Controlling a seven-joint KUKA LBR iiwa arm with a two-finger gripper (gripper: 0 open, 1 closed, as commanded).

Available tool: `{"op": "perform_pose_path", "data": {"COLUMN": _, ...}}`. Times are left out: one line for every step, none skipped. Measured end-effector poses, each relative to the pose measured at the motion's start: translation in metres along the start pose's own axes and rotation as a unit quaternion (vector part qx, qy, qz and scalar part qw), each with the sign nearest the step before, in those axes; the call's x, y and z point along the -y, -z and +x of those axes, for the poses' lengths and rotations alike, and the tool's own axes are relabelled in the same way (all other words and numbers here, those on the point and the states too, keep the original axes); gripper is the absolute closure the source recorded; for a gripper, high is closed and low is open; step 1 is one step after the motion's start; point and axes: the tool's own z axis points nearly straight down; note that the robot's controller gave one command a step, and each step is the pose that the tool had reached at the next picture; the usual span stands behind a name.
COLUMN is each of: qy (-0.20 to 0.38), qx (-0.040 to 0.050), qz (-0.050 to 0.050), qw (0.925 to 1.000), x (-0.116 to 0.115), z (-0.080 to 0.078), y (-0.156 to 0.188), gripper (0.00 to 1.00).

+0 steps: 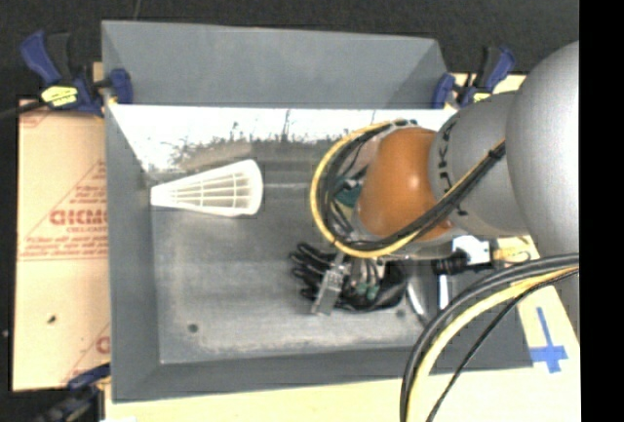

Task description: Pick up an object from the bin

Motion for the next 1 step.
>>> {"op": "perform_pose_path", "data": {"qy": 0.105, "qx": -0.0113, "qz": 0.003, "qw": 0.9944, "x": 0.0124, "z": -0.003, "y": 0.0037, "gripper": 1.0}}
